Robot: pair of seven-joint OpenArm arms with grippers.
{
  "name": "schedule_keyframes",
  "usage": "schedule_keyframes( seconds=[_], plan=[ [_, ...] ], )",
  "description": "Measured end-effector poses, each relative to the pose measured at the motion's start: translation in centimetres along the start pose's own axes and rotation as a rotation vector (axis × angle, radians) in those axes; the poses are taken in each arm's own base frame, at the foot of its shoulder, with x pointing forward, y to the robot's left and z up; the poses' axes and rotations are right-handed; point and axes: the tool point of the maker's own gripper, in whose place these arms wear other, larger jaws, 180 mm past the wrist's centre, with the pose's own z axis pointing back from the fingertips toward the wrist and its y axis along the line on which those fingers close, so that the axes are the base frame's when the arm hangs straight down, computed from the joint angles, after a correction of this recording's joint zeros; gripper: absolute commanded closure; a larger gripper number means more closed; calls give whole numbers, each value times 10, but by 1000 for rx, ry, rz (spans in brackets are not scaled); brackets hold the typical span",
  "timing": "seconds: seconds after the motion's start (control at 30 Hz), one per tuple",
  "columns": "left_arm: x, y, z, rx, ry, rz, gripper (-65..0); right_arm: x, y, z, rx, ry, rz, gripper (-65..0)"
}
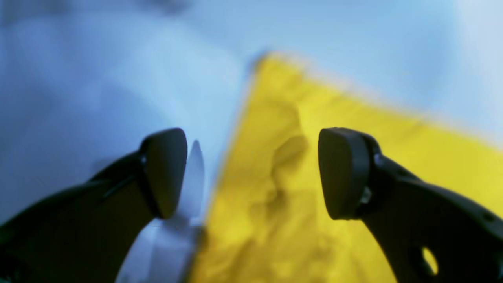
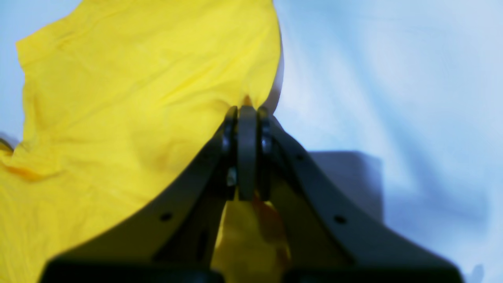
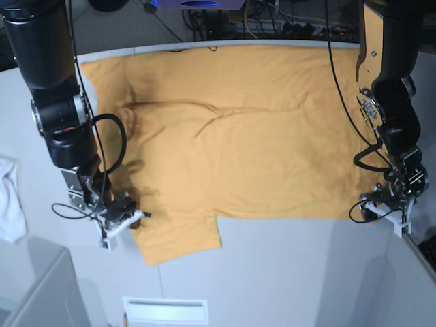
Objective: Fold the T-shirt properly
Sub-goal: 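Grasp the hem corners with both grippers and lift them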
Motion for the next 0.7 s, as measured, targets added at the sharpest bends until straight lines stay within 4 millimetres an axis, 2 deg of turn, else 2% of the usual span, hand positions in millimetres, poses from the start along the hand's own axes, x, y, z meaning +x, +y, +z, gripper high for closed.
schedule_keyframes(
  seconds=[0.07, 0.2, 0.27, 0.37, 0.43, 0.5, 0.7],
  plan=[
    [7, 10, -5, 47, -48, 52, -504, 0, -2, 1, -2, -1, -1, 0],
    [2, 27, -4, 79, -48, 60, -504, -1, -3, 1, -5, 8, -1, 0],
    [7, 24, -4, 73, -59, 62, -504, -1, -3, 1, -5, 8, -1, 0],
    [14, 10, -7, 43, -83, 66, -504, -2, -1, 0, -2, 13, -1, 0],
    [6, 8, -8, 38, -70, 49, -504, -2, 0, 0, -1, 12, -1, 0],
    [-13, 12, -9, 49, -32, -19, -504, -2, 0, 0, -1, 13, -1, 0],
    [-18, 3, -12, 41, -31, -59, -490, -2, 0, 0, 0, 13, -1, 0]
  ],
)
